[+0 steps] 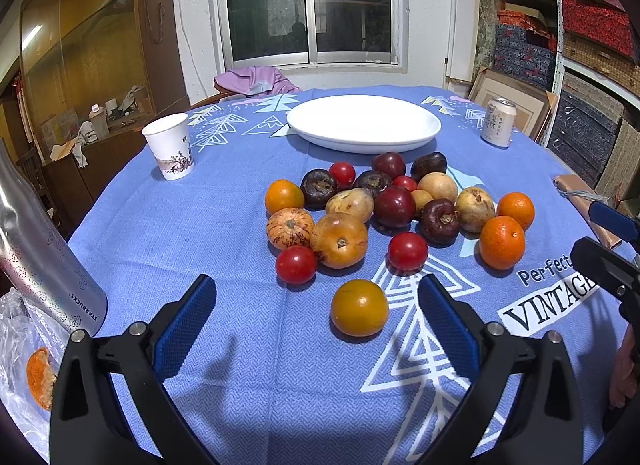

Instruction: Organize fruits

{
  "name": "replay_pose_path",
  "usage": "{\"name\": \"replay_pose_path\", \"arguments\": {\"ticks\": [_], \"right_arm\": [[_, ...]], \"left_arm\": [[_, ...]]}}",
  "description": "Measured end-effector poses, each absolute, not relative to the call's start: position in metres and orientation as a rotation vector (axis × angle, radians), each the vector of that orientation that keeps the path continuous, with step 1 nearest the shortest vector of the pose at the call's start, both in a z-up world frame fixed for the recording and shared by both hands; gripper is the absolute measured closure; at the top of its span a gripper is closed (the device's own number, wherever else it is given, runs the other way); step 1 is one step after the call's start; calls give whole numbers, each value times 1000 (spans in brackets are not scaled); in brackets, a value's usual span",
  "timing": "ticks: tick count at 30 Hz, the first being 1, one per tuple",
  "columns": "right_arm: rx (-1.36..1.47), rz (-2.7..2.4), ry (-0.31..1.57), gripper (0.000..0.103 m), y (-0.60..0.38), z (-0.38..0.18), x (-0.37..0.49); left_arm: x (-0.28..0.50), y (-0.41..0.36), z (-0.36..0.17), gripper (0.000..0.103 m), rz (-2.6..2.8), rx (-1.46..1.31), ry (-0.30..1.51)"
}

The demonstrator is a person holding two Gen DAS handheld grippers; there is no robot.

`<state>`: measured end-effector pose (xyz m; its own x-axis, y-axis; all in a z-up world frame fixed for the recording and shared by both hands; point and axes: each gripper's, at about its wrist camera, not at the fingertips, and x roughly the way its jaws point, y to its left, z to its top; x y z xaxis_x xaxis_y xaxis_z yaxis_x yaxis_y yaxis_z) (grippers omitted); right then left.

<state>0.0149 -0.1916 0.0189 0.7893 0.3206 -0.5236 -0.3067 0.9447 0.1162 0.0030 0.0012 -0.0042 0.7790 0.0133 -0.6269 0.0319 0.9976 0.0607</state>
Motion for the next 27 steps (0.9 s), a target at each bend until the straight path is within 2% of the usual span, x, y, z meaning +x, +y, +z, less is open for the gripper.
{"name": "replay_pose_path", "arguments": {"ticks": [27], "right_arm": [[26, 340, 563, 3, -190, 23, 14]], "left_arm": [[2, -1, -7, 4, -11, 69, 680]]}}
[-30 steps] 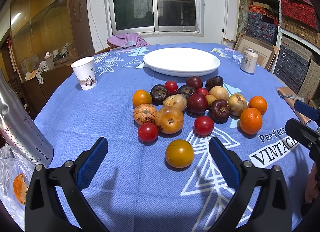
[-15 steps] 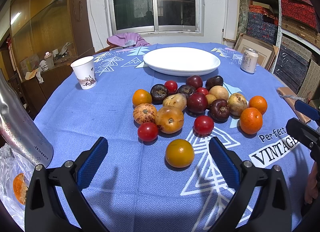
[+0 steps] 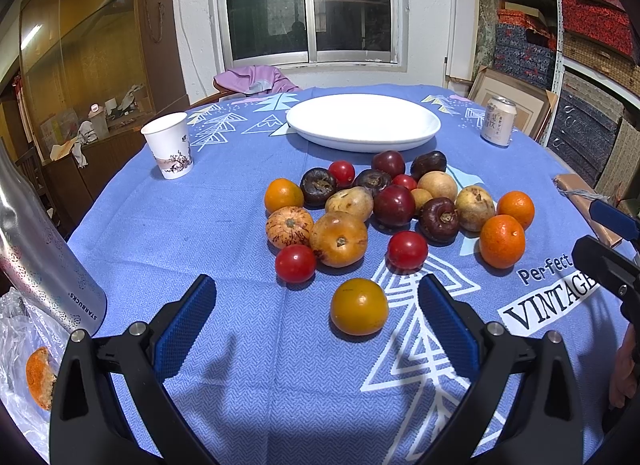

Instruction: Organize fruits

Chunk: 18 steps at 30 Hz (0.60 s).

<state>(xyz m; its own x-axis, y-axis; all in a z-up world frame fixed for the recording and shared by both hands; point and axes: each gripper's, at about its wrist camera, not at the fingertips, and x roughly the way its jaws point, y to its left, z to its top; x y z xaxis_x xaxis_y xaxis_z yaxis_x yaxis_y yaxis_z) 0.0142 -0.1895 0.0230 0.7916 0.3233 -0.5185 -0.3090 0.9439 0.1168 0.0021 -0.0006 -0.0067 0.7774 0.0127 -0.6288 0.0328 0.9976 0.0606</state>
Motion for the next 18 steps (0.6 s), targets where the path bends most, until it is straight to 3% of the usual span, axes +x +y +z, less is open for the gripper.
{"name": "replay_pose_path", "arguments": {"ticks": [11, 18], "right_arm": [[34, 354, 576, 3, -189, 22, 16], [48, 377, 739, 3, -187, 5, 33]], "left_arm": [[2, -2, -8, 4, -9, 68, 686], [5, 7, -24, 4, -111, 8, 791]]}}
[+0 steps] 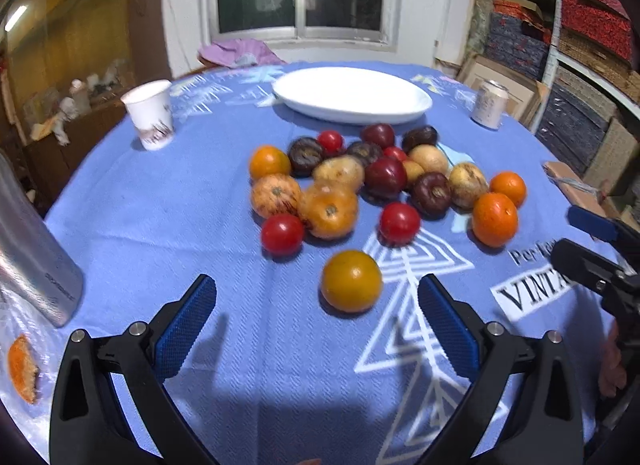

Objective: Organize fruits
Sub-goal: 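Grasp the yellow-orange fruit with the left tool while the right tool grasps an orange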

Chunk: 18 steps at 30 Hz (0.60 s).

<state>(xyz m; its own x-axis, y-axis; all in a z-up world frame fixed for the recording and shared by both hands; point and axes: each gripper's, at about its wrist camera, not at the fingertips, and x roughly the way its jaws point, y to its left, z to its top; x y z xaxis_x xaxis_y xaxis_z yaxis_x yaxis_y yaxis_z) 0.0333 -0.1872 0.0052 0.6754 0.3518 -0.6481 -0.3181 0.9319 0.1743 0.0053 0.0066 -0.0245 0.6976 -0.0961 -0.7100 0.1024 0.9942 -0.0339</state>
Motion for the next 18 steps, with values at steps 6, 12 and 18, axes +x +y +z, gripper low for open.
{"name": "replay_pose_path", "arguments": {"ticks": [6, 12, 18], "right_arm": [[-10, 462, 800, 3, -185, -12, 25], [18, 407, 866, 3, -197, -16, 36], [193, 464, 893, 3, -216, -19, 53]], "left_arm": [[8, 11, -37, 4, -121, 10, 867], [19, -3, -38, 4, -164, 62, 920], [27, -2, -34, 4, -199, 24, 915]]}}
